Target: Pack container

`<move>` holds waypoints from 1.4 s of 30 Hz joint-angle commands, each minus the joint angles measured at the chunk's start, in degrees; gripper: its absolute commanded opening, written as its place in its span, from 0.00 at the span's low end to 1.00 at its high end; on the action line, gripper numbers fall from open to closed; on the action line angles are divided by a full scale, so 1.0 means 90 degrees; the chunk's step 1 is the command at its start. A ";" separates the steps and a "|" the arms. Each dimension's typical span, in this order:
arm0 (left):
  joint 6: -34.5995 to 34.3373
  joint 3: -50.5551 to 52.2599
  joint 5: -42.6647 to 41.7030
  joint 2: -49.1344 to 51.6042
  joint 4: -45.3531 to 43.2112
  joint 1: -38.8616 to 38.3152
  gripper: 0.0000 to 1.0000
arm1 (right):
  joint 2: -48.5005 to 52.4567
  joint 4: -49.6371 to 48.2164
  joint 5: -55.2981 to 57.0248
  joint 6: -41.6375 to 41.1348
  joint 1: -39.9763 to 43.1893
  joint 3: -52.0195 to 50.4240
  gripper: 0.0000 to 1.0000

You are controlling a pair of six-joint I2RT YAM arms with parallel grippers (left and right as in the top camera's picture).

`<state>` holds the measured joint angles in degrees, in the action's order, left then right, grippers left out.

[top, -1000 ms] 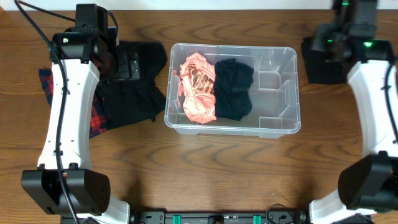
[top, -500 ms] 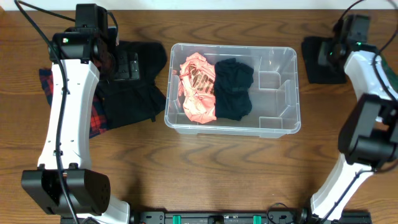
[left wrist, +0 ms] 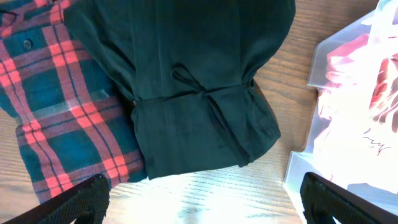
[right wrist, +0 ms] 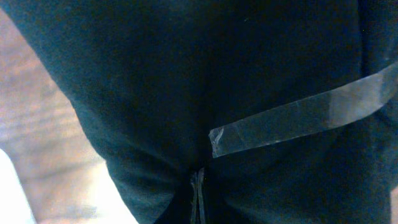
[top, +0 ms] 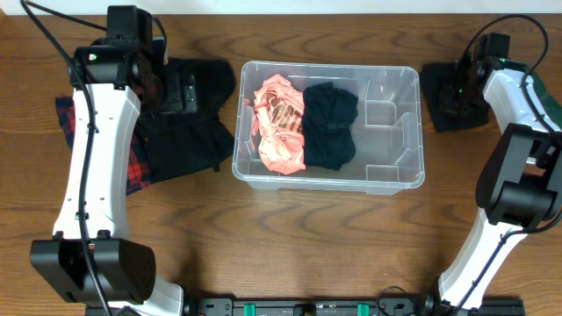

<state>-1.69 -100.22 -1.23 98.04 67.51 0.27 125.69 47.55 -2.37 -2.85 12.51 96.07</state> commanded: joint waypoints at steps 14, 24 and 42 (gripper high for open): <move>-0.0066 -0.0121 0.0070 0.0027 0.0019 0.0010 0.98 | -0.1358 0.0240 -0.1158 -0.0291 0.0109 0.0036 0.02; -0.0066 -0.0121 0.0070 0.0027 0.0019 0.0010 0.98 | -0.2431 0.0546 0.0335 -0.0299 0.0925 0.0051 0.39; -0.0066 -0.0121 0.0070 0.0027 0.0019 0.0010 0.98 | -0.1234 0.0403 -0.1865 0.1331 0.1894 -0.0359 0.95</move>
<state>-1.69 -100.22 -1.23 98.06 67.53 0.27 112.03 51.64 -14.59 6.37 29.50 93.25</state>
